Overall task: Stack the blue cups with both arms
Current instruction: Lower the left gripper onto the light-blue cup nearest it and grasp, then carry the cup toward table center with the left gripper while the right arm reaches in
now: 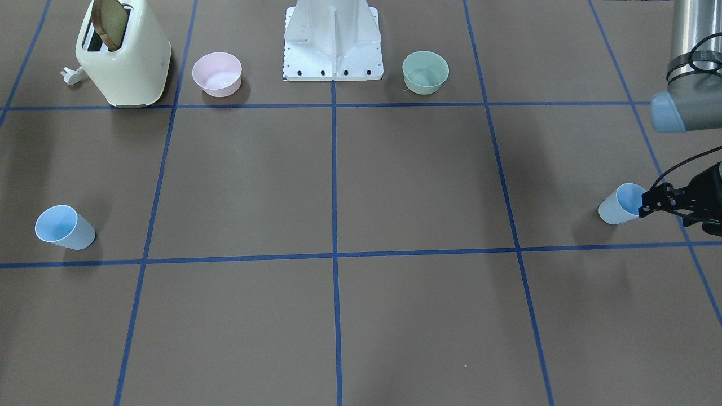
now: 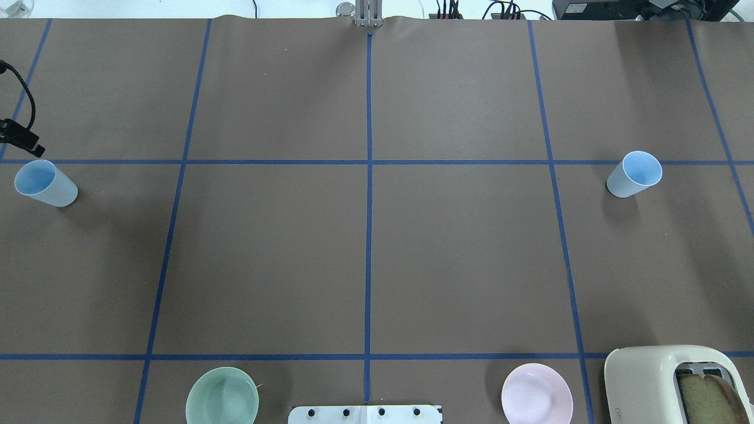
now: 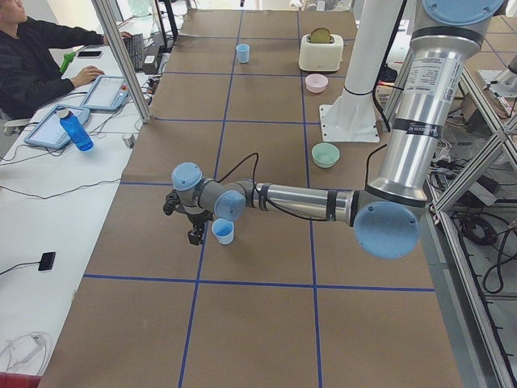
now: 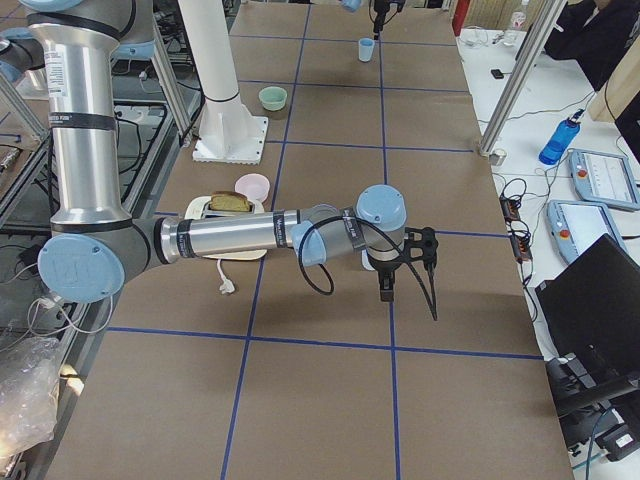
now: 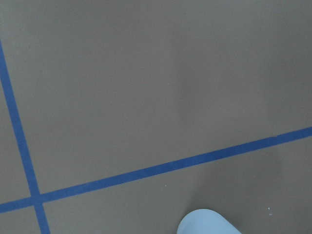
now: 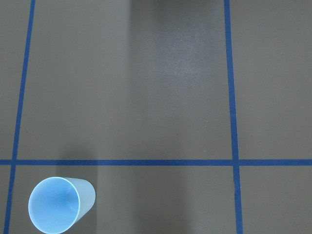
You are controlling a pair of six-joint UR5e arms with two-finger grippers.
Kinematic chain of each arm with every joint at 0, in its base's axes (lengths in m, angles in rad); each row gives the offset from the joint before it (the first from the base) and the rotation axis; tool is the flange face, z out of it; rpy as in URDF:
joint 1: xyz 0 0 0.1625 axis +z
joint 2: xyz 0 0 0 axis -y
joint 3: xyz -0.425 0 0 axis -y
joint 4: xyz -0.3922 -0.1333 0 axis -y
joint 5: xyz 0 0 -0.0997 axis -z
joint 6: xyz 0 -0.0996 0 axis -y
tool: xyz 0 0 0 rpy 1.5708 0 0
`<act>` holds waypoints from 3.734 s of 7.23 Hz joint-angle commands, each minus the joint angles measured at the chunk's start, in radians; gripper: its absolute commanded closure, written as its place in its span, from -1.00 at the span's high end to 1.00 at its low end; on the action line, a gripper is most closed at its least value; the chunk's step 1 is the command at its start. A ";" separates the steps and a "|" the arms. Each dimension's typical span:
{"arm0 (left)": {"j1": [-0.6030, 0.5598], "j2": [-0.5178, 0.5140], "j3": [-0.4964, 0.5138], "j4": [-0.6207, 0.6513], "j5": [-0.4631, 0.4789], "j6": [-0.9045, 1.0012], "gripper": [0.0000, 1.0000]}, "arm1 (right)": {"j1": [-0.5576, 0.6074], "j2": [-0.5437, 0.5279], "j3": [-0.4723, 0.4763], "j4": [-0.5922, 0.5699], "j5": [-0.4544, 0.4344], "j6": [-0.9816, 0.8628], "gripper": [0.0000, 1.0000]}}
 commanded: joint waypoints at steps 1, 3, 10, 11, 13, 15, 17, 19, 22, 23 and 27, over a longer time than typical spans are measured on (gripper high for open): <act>0.002 0.029 -0.011 -0.021 -0.001 -0.004 0.95 | 0.000 0.000 -0.001 0.000 -0.001 0.000 1.00; 0.002 0.061 -0.024 -0.053 -0.001 -0.004 0.95 | 0.000 0.000 -0.001 0.000 -0.001 0.000 1.00; 0.036 0.078 -0.011 -0.114 0.014 -0.068 0.87 | 0.000 0.005 -0.004 0.000 -0.001 0.000 1.00; 0.036 0.078 -0.011 -0.114 0.014 -0.067 0.78 | 0.000 0.005 -0.004 0.000 0.000 0.000 1.00; 0.039 0.076 -0.011 -0.114 0.014 -0.067 0.42 | 0.000 0.005 -0.006 0.000 -0.001 0.000 1.00; 0.043 0.075 -0.011 -0.114 0.014 -0.068 -0.40 | -0.003 0.005 -0.006 0.000 -0.003 0.000 1.00; 0.045 0.070 -0.013 -0.114 0.012 -0.068 -1.00 | -0.008 0.005 -0.006 0.000 -0.009 -0.002 1.00; 0.046 0.061 -0.019 -0.114 0.012 -0.073 -1.00 | -0.012 0.005 -0.006 0.000 -0.012 0.000 1.00; 0.046 -0.038 -0.091 -0.024 -0.064 -0.211 -1.00 | -0.043 0.005 0.002 0.005 -0.018 -0.002 1.00; 0.072 -0.084 -0.152 0.029 -0.064 -0.320 -1.00 | -0.073 0.005 0.005 0.008 -0.020 0.000 1.00; 0.345 -0.288 -0.217 0.061 0.062 -0.816 -1.00 | -0.225 0.087 -0.041 0.015 -0.151 0.069 1.00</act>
